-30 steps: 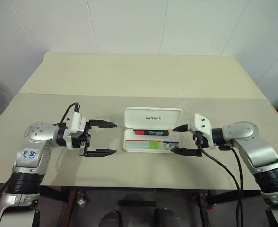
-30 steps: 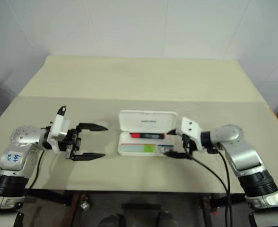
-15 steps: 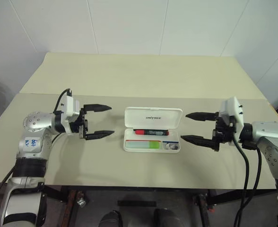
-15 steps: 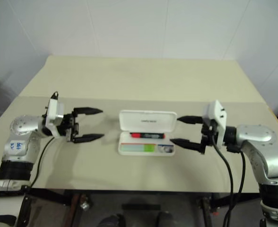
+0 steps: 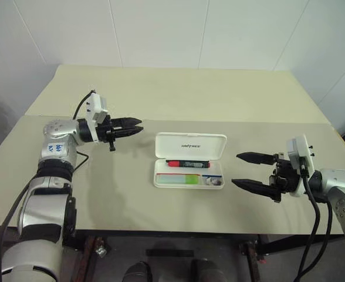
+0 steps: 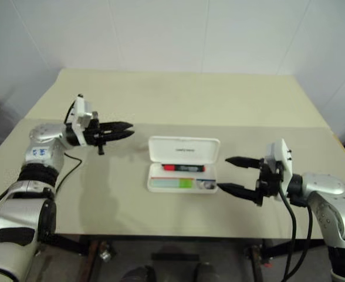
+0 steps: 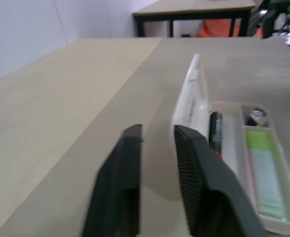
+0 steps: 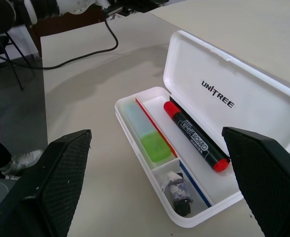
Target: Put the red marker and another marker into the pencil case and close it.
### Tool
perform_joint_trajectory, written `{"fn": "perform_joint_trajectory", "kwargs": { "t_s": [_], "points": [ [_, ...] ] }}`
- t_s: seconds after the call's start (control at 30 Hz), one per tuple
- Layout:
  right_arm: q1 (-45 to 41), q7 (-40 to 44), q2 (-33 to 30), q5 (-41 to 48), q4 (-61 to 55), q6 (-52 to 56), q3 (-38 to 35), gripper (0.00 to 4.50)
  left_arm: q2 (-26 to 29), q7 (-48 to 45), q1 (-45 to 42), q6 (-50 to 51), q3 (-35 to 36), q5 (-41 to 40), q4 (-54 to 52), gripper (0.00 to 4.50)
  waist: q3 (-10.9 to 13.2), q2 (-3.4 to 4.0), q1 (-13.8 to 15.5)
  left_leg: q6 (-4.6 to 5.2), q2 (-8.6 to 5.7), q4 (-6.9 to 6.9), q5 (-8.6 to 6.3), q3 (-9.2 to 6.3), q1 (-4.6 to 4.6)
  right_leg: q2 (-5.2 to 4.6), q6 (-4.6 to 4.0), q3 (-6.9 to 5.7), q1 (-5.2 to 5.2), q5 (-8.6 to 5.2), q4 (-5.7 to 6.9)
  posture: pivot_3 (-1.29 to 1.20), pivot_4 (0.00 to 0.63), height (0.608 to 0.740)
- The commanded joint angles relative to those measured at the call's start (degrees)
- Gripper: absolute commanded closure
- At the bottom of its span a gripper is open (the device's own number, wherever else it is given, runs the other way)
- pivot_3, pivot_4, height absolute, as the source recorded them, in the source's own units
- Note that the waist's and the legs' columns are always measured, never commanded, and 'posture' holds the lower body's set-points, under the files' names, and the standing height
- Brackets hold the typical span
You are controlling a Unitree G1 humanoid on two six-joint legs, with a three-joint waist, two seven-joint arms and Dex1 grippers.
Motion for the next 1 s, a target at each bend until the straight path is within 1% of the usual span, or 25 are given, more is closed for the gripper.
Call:
{"fn": "perform_joint_trajectory", "kwargs": {
  "t_s": [0.03, 0.13, 0.23, 0.37, 0.43, 0.57, 0.7, 0.8, 0.87, 1.0],
  "points": [
    [0.03, -0.56, -1.3, 0.28, -0.86, -1.1, -2.16, 0.0, -1.01, 2.62, -4.06, -3.24, -0.38, 3.35, 5.59, 4.45, 0.0, 0.0, 0.02, 0.0, 0.0, -0.01, 0.0, 0.0, -0.01, 0.0, 0.0, 0.0, 0.0, 0.0, -0.02, 0.0, 0.15, 0.74],
    [0.41, -1.06, -1.66, 0.03, -0.9, -1.42, -2.3, 0.0, -2.65, 7.34, -6.29, -4.55, -1.2, 6.71, 9.34, 4.45, 0.0, -0.01, 0.12, 0.0, 0.0, 0.03, -0.01, 0.0, -0.22, 0.0, 0.02, 0.0, -0.23, 0.01, 0.0, 0.0, 0.15, 0.74],
    [0.68, -1.17, -1.95, -0.24, -0.62, -1.76, -2.27, 0.0, -4.57, 9.91, -7.25, -6.68, -1.97, 9.36, 11.34, 4.45, 0.0, -0.01, 0.19, 0.01, 0.0, 0.19, 0.0, -0.03, -0.71, 0.02, 0.09, 0.0, -0.68, 0.05, 0.13, 0.0, 0.15, 0.74],
    [0.78, -1.42, -2.14, -0.79, -0.29, -2.35, -2.16, 0.0, -7.93, 12.43, -8.98, -6.41, -2.95, 12.3, 13.64, 4.45, 0.02, -0.04, 0.46, 0.01, -0.01, 0.21, 0.0, -0.01, -0.74, 0.03, 0.11, -0.01, -0.68, 0.06, 0.07, 0.0, 0.15, 0.74],
    [1.01, -1.52, -2.19, -0.85, -0.34, -2.59, -2.28, 0.0, -9.21, 12.2, -10.05, -6.1, -2.46, 12.64, 14.33, 4.45, 0.03, -0.05, 0.74, 0.02, -0.02, 0.23, -0.01, -0.01, -0.75, 0.04, 0.12, -0.01, -0.68, 0.07, 0.07, 0.0, 0.15, 0.74],
    [1.78, -1.53, -2.52, -0.62, -0.9, -2.65, -2.77, 0.0, -10.0, 7.81, -11.58, -5.91, -1.69, 12.55, 14.78, 4.45, 0.03, -0.05, 0.83, 0.01, -0.02, 0.22, 0.0, -0.01, -0.74, 0.06, 0.12, -0.01, -0.68, 0.07, 0.08, 0.0, 0.15, 0.74],
    [3.98, -0.2, -3.49, 0.4, -2.02, -2.84, -4.55, 0.0, -8.91, -6.76, -12.38, -5.8, -4.18, 13.92, 13.98, 4.45, 0.03, -0.05, 1.32, -0.01, -0.01, 0.2, 0.0, 0.0, -0.75, 0.09, 0.12, -0.01, -0.69, 0.06, 0.05, 0.0, 0.15, 0.74],
    [4.57, 1.03, -3.7, 1.16, -1.83, -3.08, -5.54, 0.0, -8.2, -13.72, -12.41, -6.9, -5.38, 14.61, 13.26, 4.45, 0.03, -0.04, 1.37, -0.02, -0.01, 0.22, 0.0, 0.01, -0.74, 0.1, 0.12, -0.01, -0.68, 0.07, 0.03, 0.0, 0.15, 0.74],
    [4.75, 2.35, -4.07, 0.87, -0.62, -3.8, -5.72, 0.0, -8.19, -15.67, -12.67, -7.49, -6.07, 14.65, 12.82, 4.45, 0.03, -0.05, 1.45, -0.01, -0.01, 0.25, 0.0, -0.01, -0.74, 0.1, 0.12, -0.01, -0.68, 0.07, 0.06, 0.0, 0.15, 0.74],
    [3.27, 3.58, -4.17, 0.06, 1.85, -5.22, -4.98, 0.0, -9.22, -16.03, -12.52, -9.6, -8.34, 14.9, 11.81, 4.45, 0.03, -0.05, 1.44, 0.01, -0.01, 0.31, -0.01, -0.04, -0.74, 0.1, 0.13, -0.01, -0.65, 0.07, 0.09, 0.0, 0.15, 0.74]
  ]
}}
